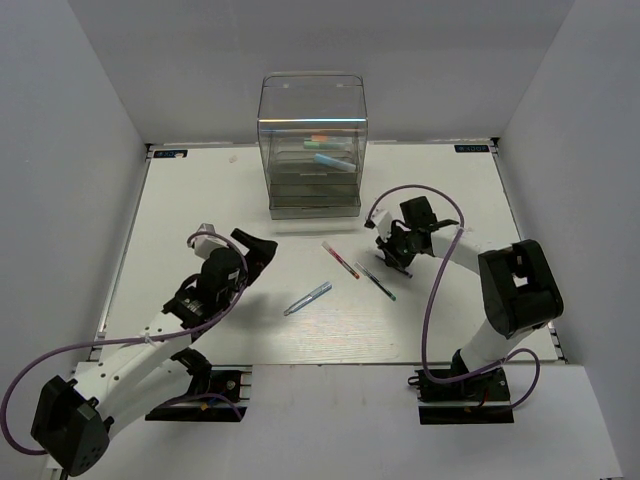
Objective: Sort the stationery into containers
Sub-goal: Grab a piece of stationery with the right arm, then place the stationery into the container
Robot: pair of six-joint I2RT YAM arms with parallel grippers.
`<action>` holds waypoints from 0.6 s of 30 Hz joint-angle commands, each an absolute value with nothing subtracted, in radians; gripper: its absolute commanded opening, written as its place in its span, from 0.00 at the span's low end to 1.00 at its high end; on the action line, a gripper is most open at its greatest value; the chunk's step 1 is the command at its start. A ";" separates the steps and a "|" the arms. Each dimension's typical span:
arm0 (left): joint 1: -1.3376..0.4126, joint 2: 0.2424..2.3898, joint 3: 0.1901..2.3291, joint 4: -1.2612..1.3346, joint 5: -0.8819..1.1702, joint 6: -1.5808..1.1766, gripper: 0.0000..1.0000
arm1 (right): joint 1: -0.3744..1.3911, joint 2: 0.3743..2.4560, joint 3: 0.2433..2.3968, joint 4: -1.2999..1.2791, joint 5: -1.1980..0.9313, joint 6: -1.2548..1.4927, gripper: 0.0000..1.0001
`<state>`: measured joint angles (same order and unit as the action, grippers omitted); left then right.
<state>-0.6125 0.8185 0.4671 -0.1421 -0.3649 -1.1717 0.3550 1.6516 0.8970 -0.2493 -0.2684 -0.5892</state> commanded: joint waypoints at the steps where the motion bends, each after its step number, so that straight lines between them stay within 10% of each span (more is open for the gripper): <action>1: -0.609 0.807 0.479 -0.251 -0.380 -1.189 1.00 | 0.360 1.602 0.966 -0.363 -0.385 -0.704 0.00; 18: -0.609 0.907 0.528 -0.284 -0.319 -1.235 1.00 | 0.544 1.792 1.575 -0.362 -0.407 -0.946 0.00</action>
<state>-0.6121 0.9089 0.4835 -0.2852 -0.3344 -1.2312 0.5213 1.7191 1.5146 -0.3584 -0.4458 -0.8837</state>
